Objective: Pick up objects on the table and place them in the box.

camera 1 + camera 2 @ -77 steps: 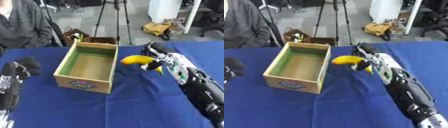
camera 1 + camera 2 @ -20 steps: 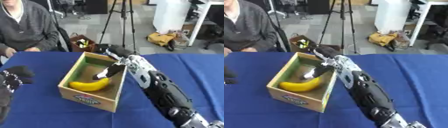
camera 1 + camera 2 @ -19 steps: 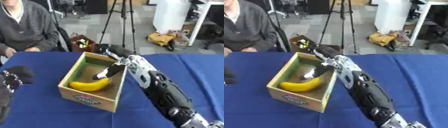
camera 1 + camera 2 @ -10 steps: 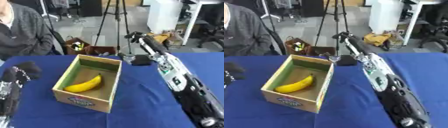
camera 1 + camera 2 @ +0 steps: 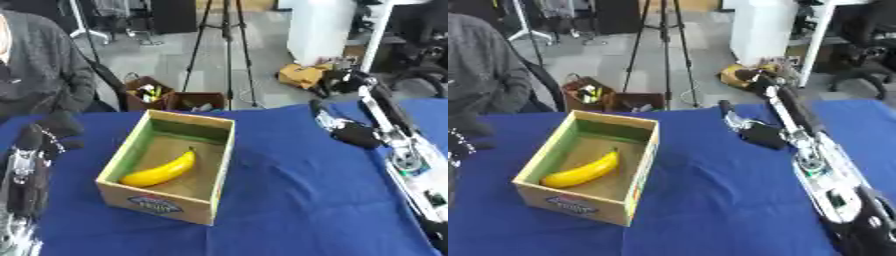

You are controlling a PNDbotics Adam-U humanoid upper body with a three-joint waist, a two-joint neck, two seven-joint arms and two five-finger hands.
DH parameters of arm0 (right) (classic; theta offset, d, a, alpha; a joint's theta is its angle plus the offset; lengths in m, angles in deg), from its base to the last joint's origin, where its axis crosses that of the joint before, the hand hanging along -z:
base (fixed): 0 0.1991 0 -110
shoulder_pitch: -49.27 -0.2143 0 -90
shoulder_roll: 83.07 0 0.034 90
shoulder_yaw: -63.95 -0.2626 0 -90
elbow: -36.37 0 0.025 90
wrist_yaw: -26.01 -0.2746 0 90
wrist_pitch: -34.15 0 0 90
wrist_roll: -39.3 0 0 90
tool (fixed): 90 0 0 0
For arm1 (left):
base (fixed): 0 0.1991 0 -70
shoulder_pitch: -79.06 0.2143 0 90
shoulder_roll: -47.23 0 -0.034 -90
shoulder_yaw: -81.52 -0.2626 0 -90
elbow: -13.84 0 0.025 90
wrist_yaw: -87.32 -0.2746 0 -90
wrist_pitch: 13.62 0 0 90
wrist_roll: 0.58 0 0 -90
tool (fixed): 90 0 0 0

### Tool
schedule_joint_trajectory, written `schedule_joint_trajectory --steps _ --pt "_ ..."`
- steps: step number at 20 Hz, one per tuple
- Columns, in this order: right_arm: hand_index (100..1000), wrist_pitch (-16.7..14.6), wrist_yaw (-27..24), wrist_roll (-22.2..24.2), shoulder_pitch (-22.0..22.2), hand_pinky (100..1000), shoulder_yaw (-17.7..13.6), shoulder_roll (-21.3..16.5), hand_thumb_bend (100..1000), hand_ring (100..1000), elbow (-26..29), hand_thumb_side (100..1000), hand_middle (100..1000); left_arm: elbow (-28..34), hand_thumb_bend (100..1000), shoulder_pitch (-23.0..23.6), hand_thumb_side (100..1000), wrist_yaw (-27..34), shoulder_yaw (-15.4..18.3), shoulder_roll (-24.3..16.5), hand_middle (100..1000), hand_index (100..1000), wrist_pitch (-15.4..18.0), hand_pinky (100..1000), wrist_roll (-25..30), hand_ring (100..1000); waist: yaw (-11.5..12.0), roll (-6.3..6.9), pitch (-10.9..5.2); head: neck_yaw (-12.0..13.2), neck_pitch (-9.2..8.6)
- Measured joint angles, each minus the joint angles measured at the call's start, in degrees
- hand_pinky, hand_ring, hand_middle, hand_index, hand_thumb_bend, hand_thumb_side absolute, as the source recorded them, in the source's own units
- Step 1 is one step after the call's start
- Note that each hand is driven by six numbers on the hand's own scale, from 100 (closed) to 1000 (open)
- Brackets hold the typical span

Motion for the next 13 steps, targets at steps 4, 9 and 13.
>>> schedule_joint_trajectory --steps 4,9,13 --pt "859 3.37 -3.69 -3.69 5.89 696 -0.18 0.25 250 700 5.99 739 753 0.01 681 0.21 931 0.0 0.41 -0.22 636 779 0.12 661 -0.7 733 -1.03 0.1 0.02 1.05 0.0" --pt "846 5.59 -8.31 -7.68 13.22 691 0.37 1.38 247 689 13.32 745 738 0.02 659 0.85 957 0.18 0.43 -0.22 631 770 0.36 660 -1.19 728 -1.28 0.14 0.02 1.6 0.39" --pt "844 5.97 -12.01 -9.16 17.93 689 0.8 2.82 246 686 17.71 746 736 0.02 640 1.35 960 0.45 0.42 -0.18 624 763 0.34 660 -1.42 722 -1.16 0.24 -0.05 1.6 1.22"
